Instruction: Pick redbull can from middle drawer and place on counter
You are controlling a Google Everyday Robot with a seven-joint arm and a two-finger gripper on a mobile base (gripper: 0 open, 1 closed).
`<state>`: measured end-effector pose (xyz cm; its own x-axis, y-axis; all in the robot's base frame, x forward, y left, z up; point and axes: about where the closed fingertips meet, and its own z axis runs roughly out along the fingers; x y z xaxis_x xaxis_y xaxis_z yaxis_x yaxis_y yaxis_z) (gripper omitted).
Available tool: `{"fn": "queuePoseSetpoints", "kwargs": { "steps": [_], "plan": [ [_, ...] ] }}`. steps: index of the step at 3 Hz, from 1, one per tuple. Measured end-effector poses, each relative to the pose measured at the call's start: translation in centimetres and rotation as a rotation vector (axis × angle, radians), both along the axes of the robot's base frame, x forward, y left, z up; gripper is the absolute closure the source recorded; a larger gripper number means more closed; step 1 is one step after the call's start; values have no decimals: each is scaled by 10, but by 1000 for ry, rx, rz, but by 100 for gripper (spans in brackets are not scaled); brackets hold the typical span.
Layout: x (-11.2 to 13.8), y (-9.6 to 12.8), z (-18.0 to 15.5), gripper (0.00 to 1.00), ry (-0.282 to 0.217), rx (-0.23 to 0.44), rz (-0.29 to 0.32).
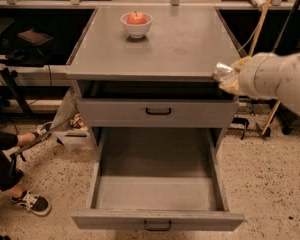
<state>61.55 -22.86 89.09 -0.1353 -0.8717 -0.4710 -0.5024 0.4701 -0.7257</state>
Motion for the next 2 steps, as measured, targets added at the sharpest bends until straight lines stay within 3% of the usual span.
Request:
{"fn": "queuePoseSetpoints", "kwargs": {
  "steps": [1,2],
  "plan": [
    [66,-30,29,100,-2,-31,-107],
    [155,-10,16,100,9,-42,-170]
  ]
}}
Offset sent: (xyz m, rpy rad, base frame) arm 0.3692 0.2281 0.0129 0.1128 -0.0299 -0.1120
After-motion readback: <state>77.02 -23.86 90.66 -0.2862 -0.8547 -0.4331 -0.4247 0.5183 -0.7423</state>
